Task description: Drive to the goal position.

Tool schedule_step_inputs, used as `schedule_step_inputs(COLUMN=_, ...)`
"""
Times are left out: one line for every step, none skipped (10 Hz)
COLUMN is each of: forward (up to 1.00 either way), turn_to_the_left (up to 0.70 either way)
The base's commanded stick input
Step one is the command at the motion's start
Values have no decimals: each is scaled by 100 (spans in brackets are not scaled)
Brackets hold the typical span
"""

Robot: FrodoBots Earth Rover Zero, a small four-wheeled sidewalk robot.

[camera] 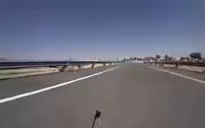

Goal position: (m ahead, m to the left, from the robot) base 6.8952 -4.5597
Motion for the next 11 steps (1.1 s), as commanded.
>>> schedule_step_inputs(forward=70, turn_to_the_left=-27)
schedule_step_inputs(forward=70, turn_to_the_left=-27)
schedule_step_inputs(forward=70, turn_to_the_left=-27)
schedule_step_inputs(forward=70, turn_to_the_left=-27)
schedule_step_inputs(forward=70, turn_to_the_left=-27)
schedule_step_inputs(forward=70, turn_to_the_left=-27)
schedule_step_inputs(forward=70, turn_to_the_left=-27)
schedule_step_inputs(forward=70, turn_to_the_left=-27)
schedule_step_inputs(forward=70, turn_to_the_left=-27)
schedule_step_inputs(forward=70, turn_to_the_left=-27)
schedule_step_inputs(forward=70, turn_to_the_left=-27)
